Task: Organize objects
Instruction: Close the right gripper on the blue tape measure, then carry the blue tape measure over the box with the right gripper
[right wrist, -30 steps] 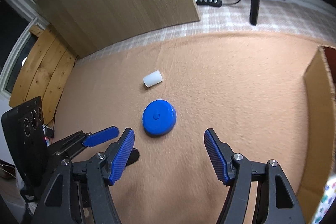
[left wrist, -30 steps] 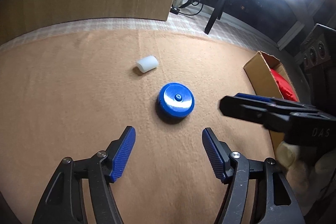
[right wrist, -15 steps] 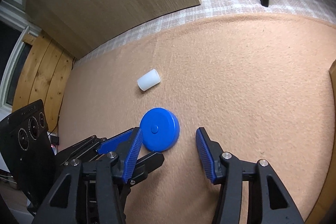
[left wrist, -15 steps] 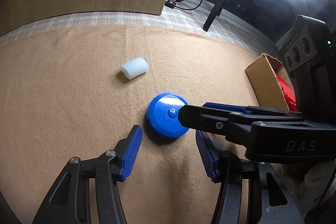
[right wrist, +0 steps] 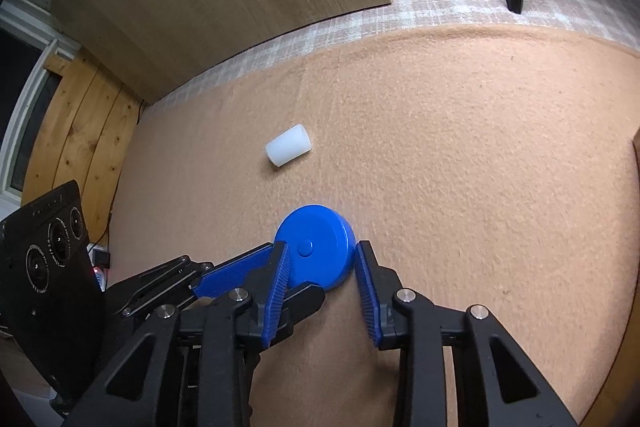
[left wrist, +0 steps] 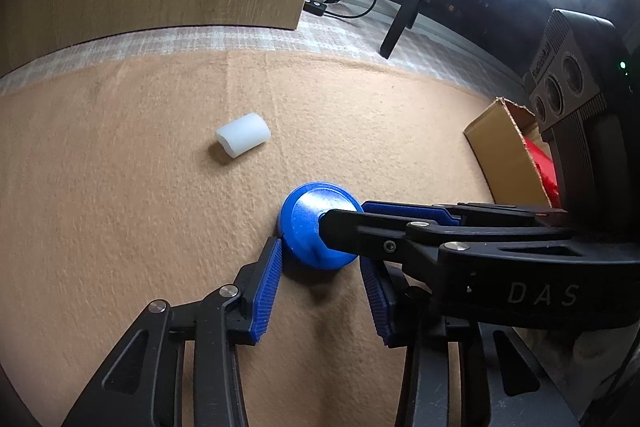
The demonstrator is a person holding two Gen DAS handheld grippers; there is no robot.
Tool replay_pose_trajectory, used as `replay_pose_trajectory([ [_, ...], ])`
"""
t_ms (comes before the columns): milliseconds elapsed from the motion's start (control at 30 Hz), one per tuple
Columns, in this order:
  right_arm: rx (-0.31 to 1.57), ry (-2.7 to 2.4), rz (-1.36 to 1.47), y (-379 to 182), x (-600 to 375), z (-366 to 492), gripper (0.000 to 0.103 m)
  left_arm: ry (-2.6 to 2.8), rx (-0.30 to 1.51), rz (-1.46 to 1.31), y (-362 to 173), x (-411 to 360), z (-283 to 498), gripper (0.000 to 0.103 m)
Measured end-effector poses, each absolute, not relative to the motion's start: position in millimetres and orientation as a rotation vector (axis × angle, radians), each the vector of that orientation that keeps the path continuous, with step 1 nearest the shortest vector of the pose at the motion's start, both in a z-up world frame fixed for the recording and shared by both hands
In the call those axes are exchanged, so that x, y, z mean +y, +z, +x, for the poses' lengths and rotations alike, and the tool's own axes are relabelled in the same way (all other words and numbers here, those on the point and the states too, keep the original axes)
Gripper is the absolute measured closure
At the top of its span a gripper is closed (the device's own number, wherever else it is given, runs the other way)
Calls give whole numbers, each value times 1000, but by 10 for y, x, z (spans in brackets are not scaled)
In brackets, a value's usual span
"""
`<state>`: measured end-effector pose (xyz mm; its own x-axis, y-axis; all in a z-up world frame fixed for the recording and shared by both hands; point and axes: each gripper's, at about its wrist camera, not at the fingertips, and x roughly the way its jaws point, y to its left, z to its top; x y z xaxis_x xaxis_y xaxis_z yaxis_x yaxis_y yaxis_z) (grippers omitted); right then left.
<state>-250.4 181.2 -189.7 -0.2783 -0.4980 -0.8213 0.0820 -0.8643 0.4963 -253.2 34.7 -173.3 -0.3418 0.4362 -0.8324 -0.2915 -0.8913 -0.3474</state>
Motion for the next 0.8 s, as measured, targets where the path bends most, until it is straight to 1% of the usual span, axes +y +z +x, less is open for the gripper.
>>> replay_pose_trajectory([
  [100,-514,-2210,1586,-1820,1857,-2409,73,2260,-214,-1447,-1683,355,-2444,61],
  [367,-536,-2278,1521,-1529,2131,-2110,73,2283,-164,-1372,-1410,600,-2184,61],
  [667,-564,-2397,1456,-1212,2627,-1688,73,2247,-109,-1282,-1082,1138,-1934,61],
  [800,-605,-2432,1444,-1134,2927,-1471,73,2206,-80,-1256,-990,1428,-1797,61],
])
